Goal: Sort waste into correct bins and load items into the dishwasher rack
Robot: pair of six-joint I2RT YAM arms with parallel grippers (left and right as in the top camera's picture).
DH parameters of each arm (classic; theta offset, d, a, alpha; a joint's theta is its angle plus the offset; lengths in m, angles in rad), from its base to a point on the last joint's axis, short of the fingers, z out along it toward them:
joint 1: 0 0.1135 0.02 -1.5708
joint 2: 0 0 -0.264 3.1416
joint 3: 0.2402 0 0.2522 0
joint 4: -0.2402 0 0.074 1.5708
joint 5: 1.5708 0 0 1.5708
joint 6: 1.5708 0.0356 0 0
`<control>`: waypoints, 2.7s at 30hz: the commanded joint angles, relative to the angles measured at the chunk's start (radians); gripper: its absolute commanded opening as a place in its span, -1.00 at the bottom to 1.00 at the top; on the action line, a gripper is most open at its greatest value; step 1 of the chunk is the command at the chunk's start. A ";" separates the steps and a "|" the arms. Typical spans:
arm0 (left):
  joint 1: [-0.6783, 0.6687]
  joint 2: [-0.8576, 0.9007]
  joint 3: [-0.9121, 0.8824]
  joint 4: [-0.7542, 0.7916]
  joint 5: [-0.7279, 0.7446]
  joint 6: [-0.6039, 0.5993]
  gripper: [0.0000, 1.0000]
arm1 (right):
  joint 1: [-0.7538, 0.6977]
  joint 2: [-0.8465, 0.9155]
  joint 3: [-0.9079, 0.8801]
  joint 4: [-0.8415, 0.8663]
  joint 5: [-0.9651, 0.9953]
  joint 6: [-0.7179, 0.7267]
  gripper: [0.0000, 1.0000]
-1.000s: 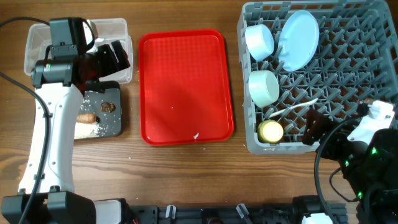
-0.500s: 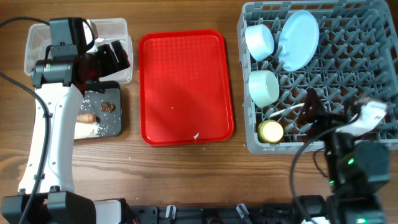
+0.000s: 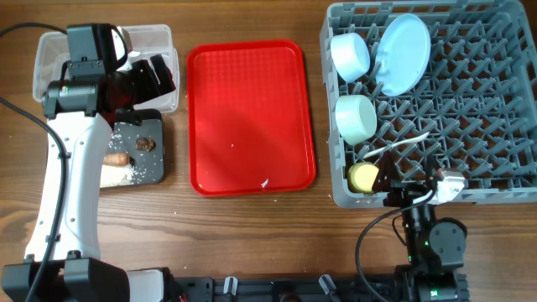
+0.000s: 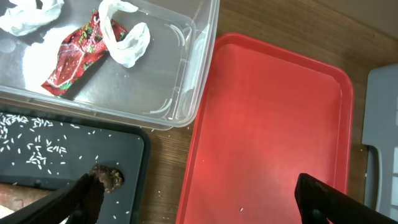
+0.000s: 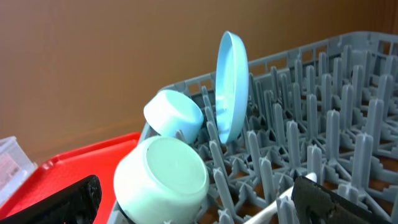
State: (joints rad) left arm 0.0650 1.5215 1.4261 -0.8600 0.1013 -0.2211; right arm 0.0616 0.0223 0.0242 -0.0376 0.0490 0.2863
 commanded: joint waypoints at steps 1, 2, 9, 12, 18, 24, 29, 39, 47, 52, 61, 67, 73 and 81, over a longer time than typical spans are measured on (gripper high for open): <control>0.005 -0.001 0.008 0.002 -0.006 0.012 1.00 | -0.004 -0.019 -0.021 0.053 -0.021 -0.014 0.99; 0.005 -0.001 0.008 0.002 -0.006 0.012 1.00 | -0.004 -0.019 -0.020 0.052 -0.024 -0.013 0.99; 0.005 -0.001 0.008 0.002 -0.006 0.012 1.00 | -0.004 -0.018 -0.019 0.049 -0.025 -0.014 0.99; 0.005 -0.001 0.008 0.002 -0.006 0.012 1.00 | -0.004 -0.018 -0.019 0.049 -0.024 -0.014 0.99; 0.005 -0.001 0.008 0.002 -0.006 0.012 1.00 | -0.004 -0.018 -0.019 0.049 -0.024 -0.014 0.99; 0.005 -0.001 0.008 0.002 -0.006 0.012 1.00 | -0.004 -0.018 -0.019 0.049 -0.024 -0.014 1.00; 0.005 -0.002 0.008 0.003 -0.006 0.012 1.00 | -0.004 -0.018 -0.019 0.049 -0.024 -0.014 1.00; 0.006 -0.145 -0.012 -0.040 -0.013 0.012 1.00 | -0.004 -0.018 -0.019 0.049 -0.024 -0.014 1.00; 0.005 -0.401 -0.394 0.396 0.071 0.005 1.00 | -0.004 -0.018 -0.019 0.049 -0.025 -0.014 1.00; 0.005 -0.609 -0.734 0.678 0.072 0.001 1.00 | -0.004 -0.018 -0.019 0.049 -0.024 -0.014 1.00; 0.005 -1.017 -1.182 0.938 0.026 0.002 1.00 | -0.004 -0.018 -0.019 0.048 -0.025 -0.014 0.99; 0.005 -1.228 -1.339 0.964 0.013 0.001 1.00 | -0.004 -0.013 -0.019 0.048 -0.025 -0.014 0.99; 0.005 -1.364 -1.412 0.962 0.013 0.001 1.00 | -0.004 -0.012 -0.019 0.048 -0.024 -0.014 0.99; 0.005 -1.463 -1.420 0.885 0.002 0.002 1.00 | -0.004 -0.012 -0.019 0.048 -0.025 -0.014 1.00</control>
State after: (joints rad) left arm 0.0650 0.1139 0.0151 0.0601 0.1200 -0.2218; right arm 0.0616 0.0174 0.0189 0.0055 0.0406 0.2855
